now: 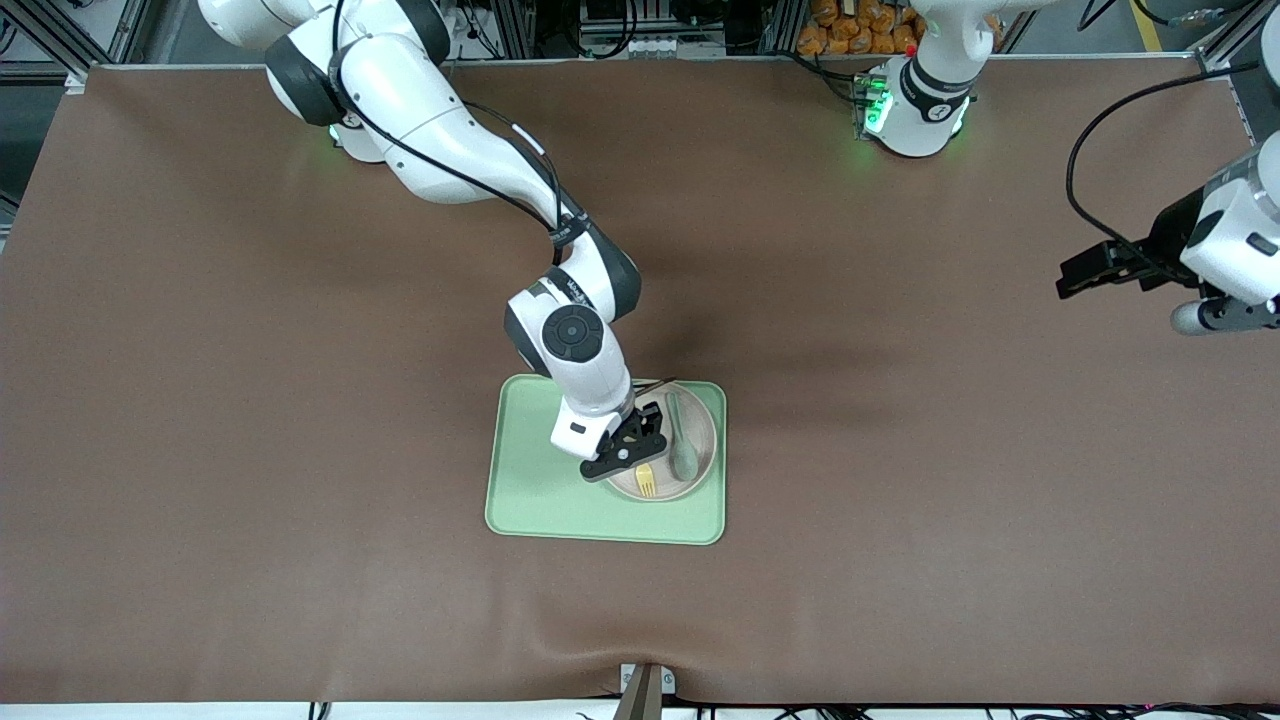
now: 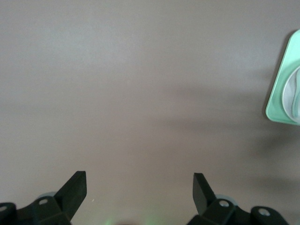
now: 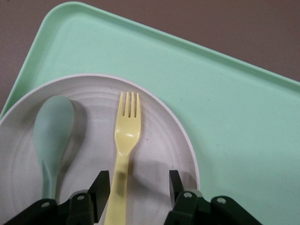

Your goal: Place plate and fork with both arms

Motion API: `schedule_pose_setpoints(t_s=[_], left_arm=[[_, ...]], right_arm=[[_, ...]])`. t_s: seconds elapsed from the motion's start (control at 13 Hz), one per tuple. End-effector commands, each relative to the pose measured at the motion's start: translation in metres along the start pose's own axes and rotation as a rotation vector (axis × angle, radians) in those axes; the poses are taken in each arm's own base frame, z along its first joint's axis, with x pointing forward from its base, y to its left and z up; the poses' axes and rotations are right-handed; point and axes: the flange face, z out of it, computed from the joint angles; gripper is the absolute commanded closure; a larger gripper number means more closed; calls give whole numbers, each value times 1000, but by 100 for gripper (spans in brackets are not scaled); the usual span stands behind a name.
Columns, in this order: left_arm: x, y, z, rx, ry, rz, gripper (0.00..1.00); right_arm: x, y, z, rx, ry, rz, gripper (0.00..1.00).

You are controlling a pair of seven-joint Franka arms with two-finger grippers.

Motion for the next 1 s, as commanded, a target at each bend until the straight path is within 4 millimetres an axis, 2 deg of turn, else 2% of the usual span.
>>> schedule_pose_setpoints(t_s=[0.0,0.15,0.23,0.46,0.61,0.92], left_arm=[[-21,2,-33,39,11,58,0],[-30,-4,-49,45,41,101,0],[-32,-4,-51,45,42,126,0],[-42,1,-60,43,48,144,0],[-55,-6,-75,35,64,141,0],[-56,-1,-77,24,65,138,0]], right_arm=[[4,-4,0,-12,15,5,41],[4,-2,1,-11,16,8,44],[3,-2,2,-12,14,9,45],[0,-9,3,-12,10,-1,45],[0,-10,4,-12,10,-2,41],[-6,-17,12,-15,-2,-14,41]])
